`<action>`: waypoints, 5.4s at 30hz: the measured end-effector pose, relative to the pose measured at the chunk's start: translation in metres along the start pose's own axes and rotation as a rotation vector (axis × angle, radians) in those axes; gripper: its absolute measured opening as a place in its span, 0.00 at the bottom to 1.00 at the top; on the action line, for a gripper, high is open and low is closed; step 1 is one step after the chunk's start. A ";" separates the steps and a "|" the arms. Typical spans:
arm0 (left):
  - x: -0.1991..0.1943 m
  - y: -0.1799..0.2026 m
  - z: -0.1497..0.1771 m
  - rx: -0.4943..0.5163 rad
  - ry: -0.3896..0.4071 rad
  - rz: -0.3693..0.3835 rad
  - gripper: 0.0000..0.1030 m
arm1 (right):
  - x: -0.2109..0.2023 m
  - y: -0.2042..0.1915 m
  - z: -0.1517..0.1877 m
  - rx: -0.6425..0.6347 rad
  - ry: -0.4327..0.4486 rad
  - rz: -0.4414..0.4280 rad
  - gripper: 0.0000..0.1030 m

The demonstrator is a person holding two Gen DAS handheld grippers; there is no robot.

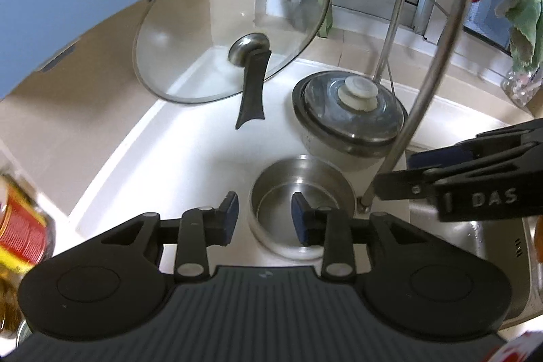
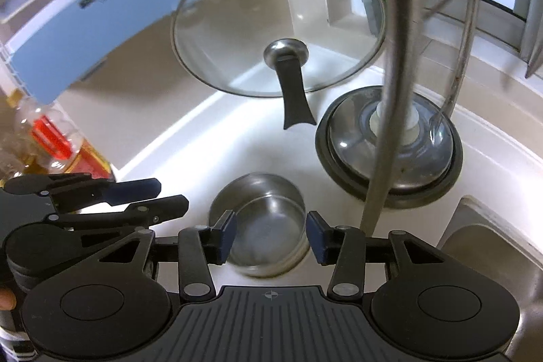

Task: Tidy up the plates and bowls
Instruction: 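Open the right gripper and withdraw it from the stacked bowls, then move the right gripper to the bowl stack and grasp its rim, then lift the bowl stack with the right gripper and carry it toward the steel tray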

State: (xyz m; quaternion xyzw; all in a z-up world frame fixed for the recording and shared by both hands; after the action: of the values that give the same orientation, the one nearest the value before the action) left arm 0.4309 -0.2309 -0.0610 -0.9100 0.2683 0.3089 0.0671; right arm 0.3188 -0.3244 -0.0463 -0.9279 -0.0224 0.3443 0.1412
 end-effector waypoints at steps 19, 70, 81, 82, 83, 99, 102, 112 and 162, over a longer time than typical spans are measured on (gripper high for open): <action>-0.042 0.035 0.111 -0.074 -0.080 -0.158 0.34 | -0.025 0.007 0.121 -0.018 -0.083 -0.040 0.61; 0.035 -0.015 0.033 -0.183 -0.040 0.001 0.58 | 0.030 0.039 0.053 0.315 0.069 0.031 0.63; 0.082 -0.021 0.041 -0.184 -0.136 0.031 0.58 | 0.056 0.047 0.049 0.352 0.056 0.098 0.63; 0.084 -0.021 0.041 -0.180 -0.136 0.032 0.58 | 0.057 0.047 0.049 0.353 0.058 0.103 0.63; 0.085 -0.021 0.040 -0.174 -0.137 0.034 0.58 | 0.058 0.048 0.048 0.353 0.059 0.108 0.63; 0.115 -0.020 0.046 -0.132 -0.189 0.046 0.52 | 0.076 0.053 0.053 0.400 0.070 0.155 0.62; 0.118 -0.022 0.048 -0.124 -0.199 0.044 0.50 | 0.080 0.053 0.054 0.408 0.068 0.157 0.62; 0.125 -0.026 0.051 -0.130 -0.217 0.065 0.34 | 0.097 0.053 0.064 0.471 0.033 0.133 0.49; 0.059 -0.129 0.091 -0.296 -0.329 -0.073 0.19 | 0.169 -0.059 0.056 0.123 -0.284 -0.157 0.32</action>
State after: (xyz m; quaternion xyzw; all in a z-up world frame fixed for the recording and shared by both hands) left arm 0.4906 -0.1217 -0.1753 -0.8564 0.1723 0.4865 -0.0132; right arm 0.4153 -0.2310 -0.1773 -0.8551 -0.0935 0.4603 0.2196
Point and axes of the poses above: each gripper's, at about its wrist camera, not at the fingertips, and x roughly the way its jaws point, y to its right, z to its underside, the point moved 9 cm from there along x, roughly the way its jaws point, and after that the axes turned 10 degrees about y, right-handed, at the moved point
